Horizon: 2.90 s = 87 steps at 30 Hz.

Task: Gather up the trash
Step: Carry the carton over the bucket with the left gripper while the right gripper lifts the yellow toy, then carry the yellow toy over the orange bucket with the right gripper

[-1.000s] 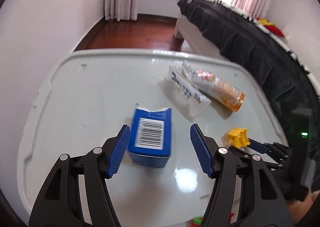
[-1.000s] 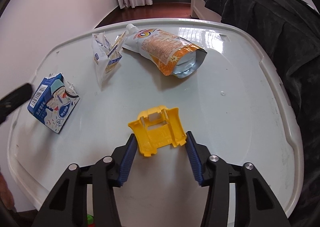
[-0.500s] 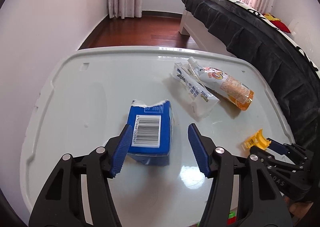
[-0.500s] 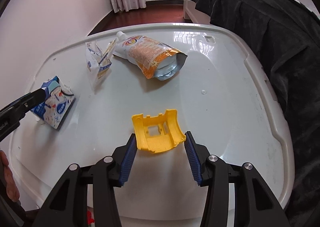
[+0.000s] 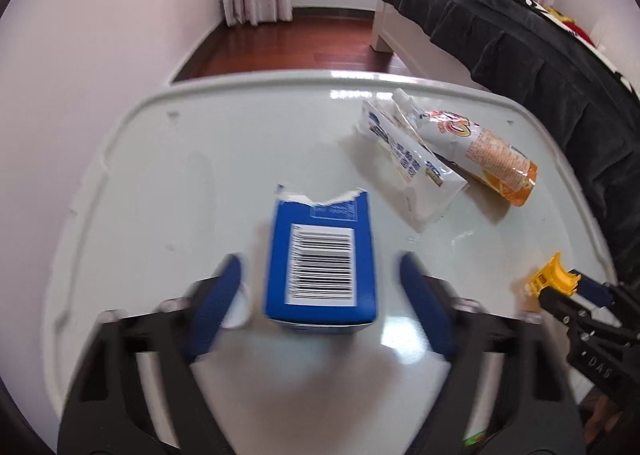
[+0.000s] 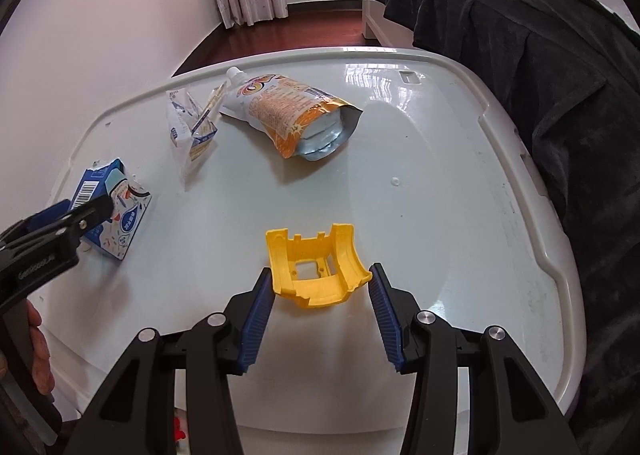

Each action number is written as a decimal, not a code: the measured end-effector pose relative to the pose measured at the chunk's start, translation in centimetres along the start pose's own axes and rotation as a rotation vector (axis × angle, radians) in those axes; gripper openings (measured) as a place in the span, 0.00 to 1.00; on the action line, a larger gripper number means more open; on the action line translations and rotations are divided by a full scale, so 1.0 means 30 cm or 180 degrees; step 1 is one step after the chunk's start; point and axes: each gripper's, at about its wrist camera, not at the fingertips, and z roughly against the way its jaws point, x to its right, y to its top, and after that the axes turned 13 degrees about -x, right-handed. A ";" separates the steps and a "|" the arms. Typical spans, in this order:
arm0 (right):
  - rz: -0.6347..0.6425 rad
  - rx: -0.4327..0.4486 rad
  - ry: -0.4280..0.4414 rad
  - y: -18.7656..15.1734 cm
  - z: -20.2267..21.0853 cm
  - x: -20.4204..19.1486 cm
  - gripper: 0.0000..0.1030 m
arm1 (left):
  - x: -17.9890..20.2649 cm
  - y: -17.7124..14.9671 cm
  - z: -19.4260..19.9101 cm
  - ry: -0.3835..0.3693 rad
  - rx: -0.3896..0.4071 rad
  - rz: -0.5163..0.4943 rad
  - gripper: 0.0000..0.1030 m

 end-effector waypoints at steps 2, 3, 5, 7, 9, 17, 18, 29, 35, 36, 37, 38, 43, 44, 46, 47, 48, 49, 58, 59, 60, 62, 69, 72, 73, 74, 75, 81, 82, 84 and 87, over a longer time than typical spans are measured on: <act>-0.0005 0.0003 0.0005 -0.005 0.009 0.001 0.47 | -0.009 0.003 0.004 -0.0039 0.0012 0.0041 0.48; -0.0007 0.0010 0.0006 -0.011 0.016 0.001 0.47 | -0.018 0.003 0.013 -0.0110 0.0015 0.0080 0.48; -0.0016 0.0035 0.0010 -0.025 0.037 0.001 0.47 | -0.023 -0.011 0.035 -0.0104 0.0078 0.0102 0.47; -0.0027 0.0062 0.0035 -0.045 0.066 0.000 0.47 | -0.022 -0.029 0.078 -0.0026 0.0198 0.0031 0.47; -0.0030 0.0093 0.0059 -0.066 0.096 -0.001 0.47 | -0.017 -0.056 0.134 -0.0074 0.0302 -0.0058 0.48; 0.0062 0.0260 0.0272 -0.236 0.293 -0.032 0.47 | 0.100 -0.297 0.345 -0.0122 0.0592 -0.0703 0.48; 0.0077 0.0266 0.0306 -0.269 0.315 -0.036 0.47 | 0.117 -0.336 0.358 -0.0114 0.0601 -0.0754 0.48; 0.0144 0.0193 0.0330 -0.402 0.342 -0.022 0.47 | 0.236 -0.726 0.367 -0.0412 0.0163 -0.1001 0.48; -0.0144 -0.0049 0.0120 -0.250 0.163 -0.007 0.47 | 0.212 -0.692 0.412 -0.0571 0.0383 -0.0887 0.48; -0.0193 -0.0081 0.0117 -0.234 0.138 -0.005 0.47 | 0.210 -0.686 0.416 -0.0580 0.0409 -0.0875 0.48; -0.0271 -0.0122 0.0076 -0.212 0.099 -0.007 0.47 | 0.200 -0.678 0.420 -0.0574 0.0433 -0.0864 0.48; -0.0309 -0.0132 0.0054 -0.201 0.079 -0.009 0.48 | 0.190 -0.670 0.420 -0.0575 0.0436 -0.0856 0.48; -0.0459 -0.0095 -0.0169 -0.160 0.010 -0.014 0.65 | 0.155 -0.659 0.418 -0.0686 0.0412 -0.0756 0.48; -0.0493 -0.0097 -0.0208 -0.151 -0.003 -0.011 0.66 | 0.154 -0.659 0.417 -0.0671 0.0410 -0.0754 0.48; -0.0473 -0.0052 -0.0285 -0.135 -0.015 -0.018 0.69 | 0.149 -0.659 0.411 -0.0683 0.0389 -0.0745 0.48; -0.0465 -0.0043 -0.0330 -0.126 -0.022 -0.023 0.70 | 0.147 -0.658 0.408 -0.0694 0.0373 -0.0735 0.48; -0.0463 -0.0040 -0.0377 -0.117 -0.029 -0.030 0.71 | 0.146 -0.658 0.406 -0.0707 0.0353 -0.0730 0.48; -0.0472 -0.0028 -0.0389 -0.112 -0.031 -0.030 0.71 | 0.145 -0.659 0.404 -0.0713 0.0342 -0.0715 0.48; -0.0310 0.0008 -0.0149 -0.102 -0.019 -0.058 0.33 | 0.142 -0.661 0.393 -0.0756 0.0280 -0.0660 0.48; -0.0314 0.0005 -0.0113 -0.109 -0.013 -0.053 0.33 | 0.145 -0.662 0.393 -0.0749 0.0284 -0.0666 0.48; -0.0311 0.0005 -0.0090 -0.117 -0.006 -0.049 0.33 | 0.147 -0.661 0.393 -0.0752 0.0279 -0.0675 0.48; -0.0260 0.0003 -0.0036 -0.142 0.025 -0.040 0.33 | 0.153 -0.661 0.393 -0.0757 0.0273 -0.0689 0.48; 0.0005 -0.0006 0.0213 -0.335 0.199 -0.007 0.10 | 0.211 -0.694 0.360 -0.0724 0.0109 -0.0950 0.48; 0.0138 -0.0028 0.0267 -0.437 0.248 -0.003 0.10 | 0.238 -0.737 0.325 -0.0650 -0.0026 -0.1052 0.48; 0.0154 -0.0010 0.0283 -0.463 0.259 -0.001 0.07 | 0.246 -0.752 0.314 -0.0636 -0.0083 -0.1065 0.48; 0.0161 0.0002 0.0291 -0.470 0.261 -0.002 0.06 | 0.255 -0.765 0.310 -0.0591 -0.0099 -0.1077 0.48; 0.0170 0.0011 0.0304 -0.467 0.260 -0.004 0.06 | 0.258 -0.775 0.315 -0.0576 -0.0084 -0.1077 0.48; 0.0138 0.0169 0.0371 -0.318 0.222 -0.053 0.65 | 0.260 -0.766 0.370 -0.0693 0.0139 -0.0981 0.48; 0.0196 0.0163 0.0319 -0.284 0.207 -0.077 0.64 | 0.262 -0.764 0.368 -0.0705 0.0125 -0.0990 0.48; 0.0211 0.0165 0.0248 -0.229 0.177 -0.106 0.65 | 0.251 -0.756 0.355 -0.0738 0.0081 -0.0975 0.48; 0.0141 0.0082 0.0134 -0.166 0.112 -0.124 0.68 | 0.240 -0.745 0.339 -0.0755 0.0027 -0.0946 0.48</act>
